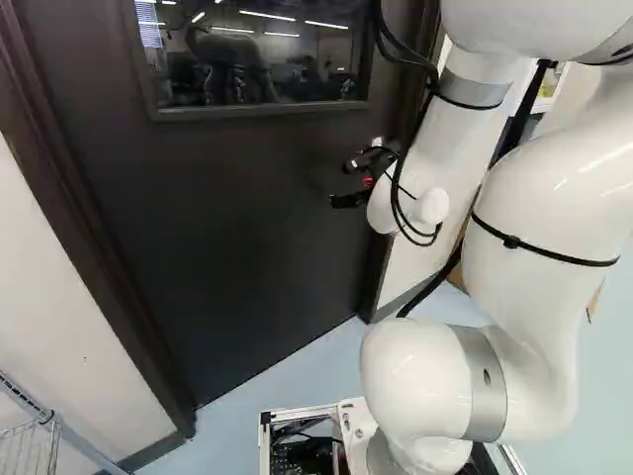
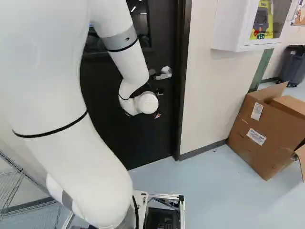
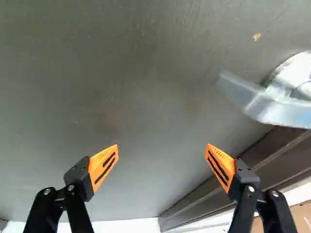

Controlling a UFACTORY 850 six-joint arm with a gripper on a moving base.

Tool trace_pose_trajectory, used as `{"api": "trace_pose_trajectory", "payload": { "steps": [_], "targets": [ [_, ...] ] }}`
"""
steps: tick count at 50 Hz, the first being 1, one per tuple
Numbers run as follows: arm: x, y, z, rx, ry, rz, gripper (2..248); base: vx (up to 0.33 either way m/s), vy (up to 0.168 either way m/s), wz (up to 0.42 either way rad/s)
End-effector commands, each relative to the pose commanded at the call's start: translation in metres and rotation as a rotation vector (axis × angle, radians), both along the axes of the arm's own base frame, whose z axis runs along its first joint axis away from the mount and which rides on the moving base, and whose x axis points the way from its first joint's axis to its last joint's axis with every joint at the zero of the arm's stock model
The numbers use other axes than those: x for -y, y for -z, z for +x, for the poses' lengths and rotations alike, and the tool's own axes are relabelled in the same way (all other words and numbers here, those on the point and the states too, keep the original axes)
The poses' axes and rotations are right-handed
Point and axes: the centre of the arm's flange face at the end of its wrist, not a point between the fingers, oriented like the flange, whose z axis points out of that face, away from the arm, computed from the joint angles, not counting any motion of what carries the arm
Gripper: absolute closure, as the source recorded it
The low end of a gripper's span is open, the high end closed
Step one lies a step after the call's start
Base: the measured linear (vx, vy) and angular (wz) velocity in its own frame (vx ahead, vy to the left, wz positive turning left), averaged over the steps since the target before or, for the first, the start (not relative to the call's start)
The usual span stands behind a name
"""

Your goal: Open the door and move inside

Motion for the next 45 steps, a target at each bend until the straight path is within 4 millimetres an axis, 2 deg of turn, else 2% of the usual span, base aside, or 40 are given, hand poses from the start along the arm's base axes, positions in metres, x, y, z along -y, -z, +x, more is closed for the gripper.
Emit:
{"api": "trace_pose_trajectory", "payload": {
  "steps": [12, 45],
  "targets": [
    [0.0005, 0.0096, 0.0015, -0.022, 0.000, 0.006, 3, 0.000, 0.000, 0.000],
    [0.0046, 0.0105, -0.0053, -0.025, 0.014, 0.007, 3, 0.000, 0.000, 0.000]
  ]
}}
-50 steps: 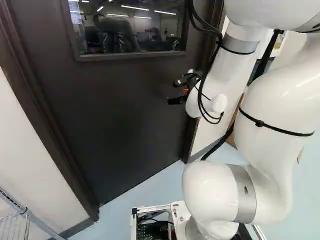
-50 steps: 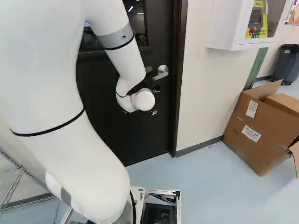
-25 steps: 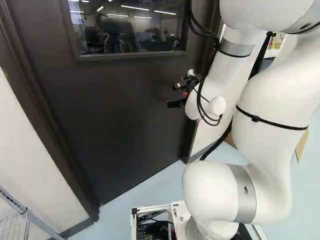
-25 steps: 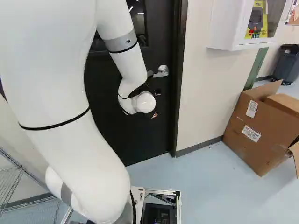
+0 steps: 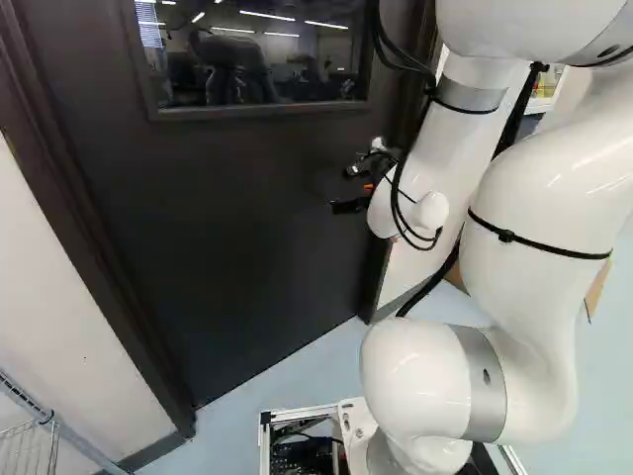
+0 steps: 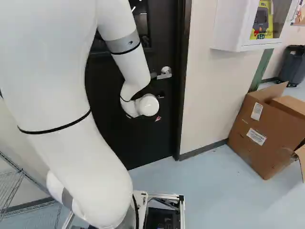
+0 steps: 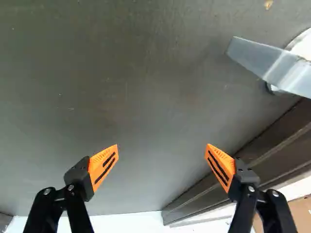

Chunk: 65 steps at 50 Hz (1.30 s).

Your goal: Open the door and move inside

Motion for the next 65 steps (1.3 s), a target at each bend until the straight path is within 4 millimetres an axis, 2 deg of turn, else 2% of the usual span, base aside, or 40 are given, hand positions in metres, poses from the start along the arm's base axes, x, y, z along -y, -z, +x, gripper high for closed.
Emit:
{"api": "trace_pose_trajectory", "payload": {
  "steps": [25, 51, 65],
  "targets": [
    [0.006, -0.002, -0.019, 0.001, 0.028, 0.000, 3, 0.000, 0.000, 0.000],
    [0.007, -0.027, -0.043, 0.062, 0.050, -0.020, 3, 0.000, 0.000, 0.000],
    [0.006, -0.041, -0.047, 0.099, 0.051, -0.033, 3, 0.000, 0.000, 0.000]
  ]
}}
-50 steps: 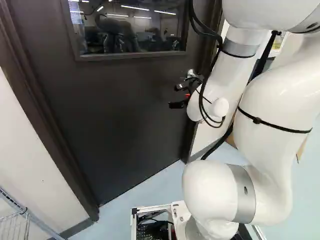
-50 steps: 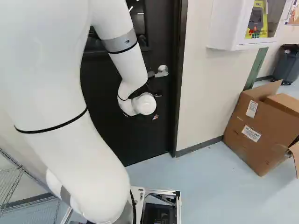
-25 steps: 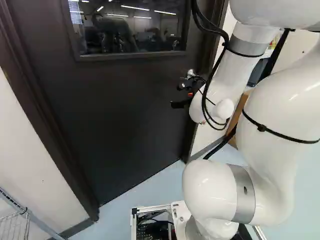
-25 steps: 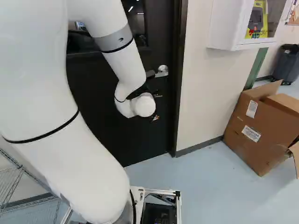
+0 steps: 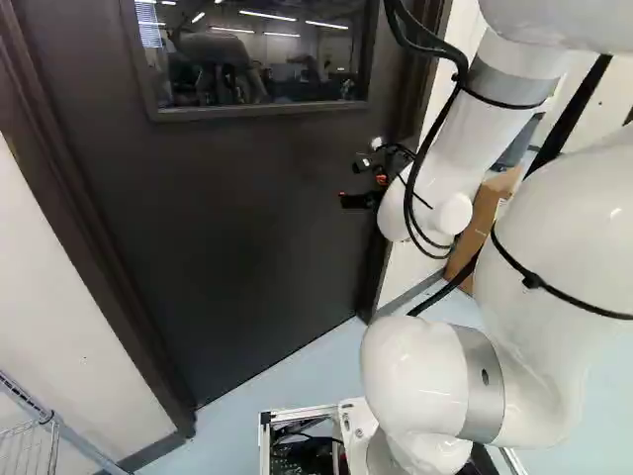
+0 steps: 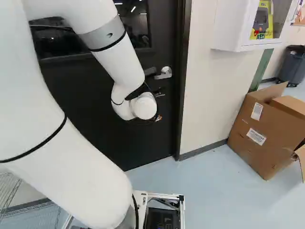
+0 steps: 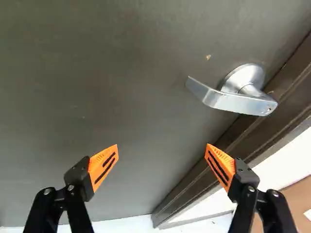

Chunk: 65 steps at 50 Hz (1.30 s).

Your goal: Open the door and move inside

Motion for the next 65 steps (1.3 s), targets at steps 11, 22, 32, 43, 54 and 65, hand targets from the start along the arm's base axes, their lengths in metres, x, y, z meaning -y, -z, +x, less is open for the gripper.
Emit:
{"api": "trace_pose_trajectory", "payload": {
  "steps": [11, 22, 32, 43, 54, 65],
  "targets": [
    [-0.001, -0.011, -0.002, 0.029, 0.000, -0.010, 3, 0.000, 0.000, 0.000],
    [-0.001, -0.022, -0.003, 0.057, 0.000, -0.020, 3, 0.000, 0.000, 0.000],
    [-0.002, -0.033, -0.004, 0.083, 0.000, -0.030, 3, 0.000, 0.000, 0.000],
    [-0.002, -0.044, -0.004, 0.110, -0.001, -0.039, 3, 0.000, 0.000, 0.000],
    [-0.001, -0.056, 0.000, 0.136, -0.004, -0.049, 3, 0.000, 0.000, 0.000],
    [-0.002, -0.068, 0.009, 0.161, -0.013, -0.057, 3, 0.000, 0.000, 0.000]
  ]
}}
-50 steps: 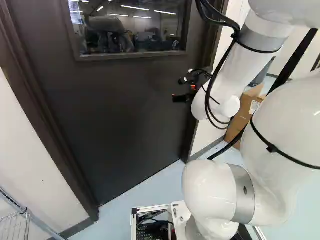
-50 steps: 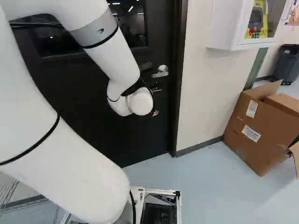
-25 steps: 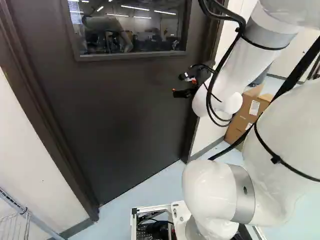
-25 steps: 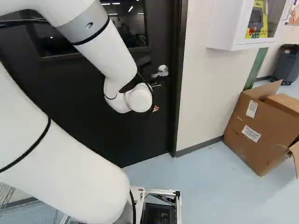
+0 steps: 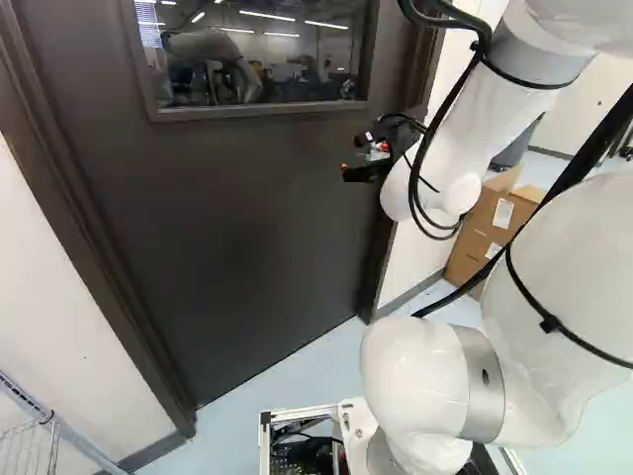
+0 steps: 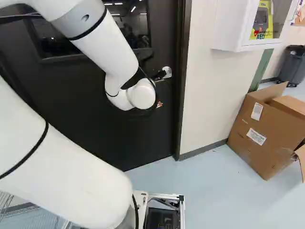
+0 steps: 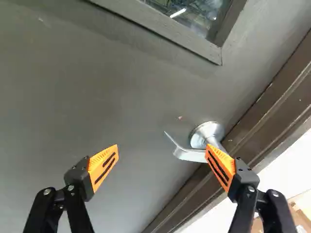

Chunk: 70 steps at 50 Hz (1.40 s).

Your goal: Open the door and move inside

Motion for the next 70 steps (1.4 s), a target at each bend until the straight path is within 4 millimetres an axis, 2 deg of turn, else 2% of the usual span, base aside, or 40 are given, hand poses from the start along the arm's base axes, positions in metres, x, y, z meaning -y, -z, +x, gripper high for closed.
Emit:
{"api": "trace_pose_trajectory", "payload": {
  "steps": [11, 42, 70],
  "targets": [
    [-0.002, -0.006, 0.010, 0.010, -0.012, -0.004, 3, 0.000, 0.000, 0.000],
    [0.001, -0.009, 0.042, 0.005, -0.031, -0.002, 3, 0.000, 0.000, 0.000],
    [0.001, -0.007, 0.046, 0.001, -0.032, 0.000, 3, 0.000, 0.000, 0.000]
  ]
}}
